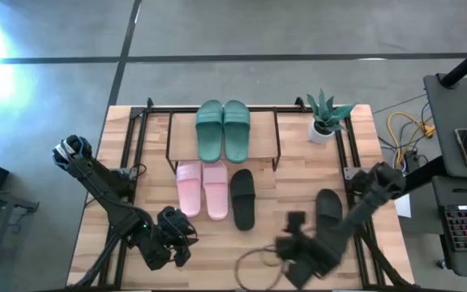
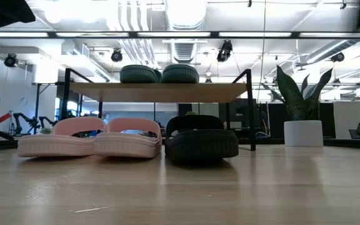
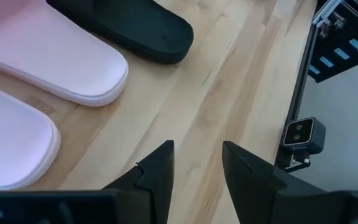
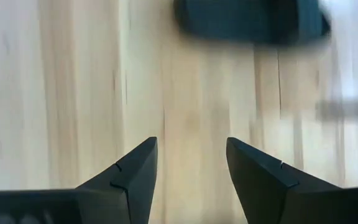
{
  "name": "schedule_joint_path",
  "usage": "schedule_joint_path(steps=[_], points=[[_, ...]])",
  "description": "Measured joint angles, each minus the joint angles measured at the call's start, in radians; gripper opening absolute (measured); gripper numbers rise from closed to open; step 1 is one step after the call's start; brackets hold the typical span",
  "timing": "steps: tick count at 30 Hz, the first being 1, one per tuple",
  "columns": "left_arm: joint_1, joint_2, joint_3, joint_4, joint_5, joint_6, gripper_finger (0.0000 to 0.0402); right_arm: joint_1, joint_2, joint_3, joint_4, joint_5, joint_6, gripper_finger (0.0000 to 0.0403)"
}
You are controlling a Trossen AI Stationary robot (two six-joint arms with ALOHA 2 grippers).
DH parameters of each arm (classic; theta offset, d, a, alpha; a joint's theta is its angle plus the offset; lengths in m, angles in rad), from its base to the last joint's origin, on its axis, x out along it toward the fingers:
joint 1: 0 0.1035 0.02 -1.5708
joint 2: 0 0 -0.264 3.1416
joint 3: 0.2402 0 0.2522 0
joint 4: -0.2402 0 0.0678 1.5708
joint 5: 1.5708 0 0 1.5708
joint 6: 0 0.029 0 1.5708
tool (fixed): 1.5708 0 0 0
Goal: Pick and place slides into the shelf
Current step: Put the black slide under the shelf
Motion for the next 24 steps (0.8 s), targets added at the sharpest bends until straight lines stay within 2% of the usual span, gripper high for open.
schedule_joint_path(steps=[4, 8, 16, 19, 24], points=[[0.001, 0.0, -0.002, 0.001, -0.004, 0.008, 0.0121, 0.118, 0.0, -0.005, -0.196, -0.101, 0.349, 0.0185], [0.001, 0.0, -0.002, 0.002, -0.005, 0.008, 0.0121, 0.22, 0.0, -0.023, -0.28, -0.122, 0.586, 0.0185], [0.001, 0.0, -0.002, 0.014, -0.005, 0.004, 0.0121, 0.356, 0.0, -0.151, -0.306, -0.295, 0.799, 0.0185], [0.001, 0.0, -0.002, 0.019, -0.006, -0.002, 0.0121, 0.39, -0.003, -0.183, -0.305, -0.286, 0.883, 0.0185], [0.001, 0.0, -0.002, 0.052, -0.006, -0.002, 0.0121, 0.41, -0.006, -0.241, -0.304, -0.209, 0.95, 0.0185]])
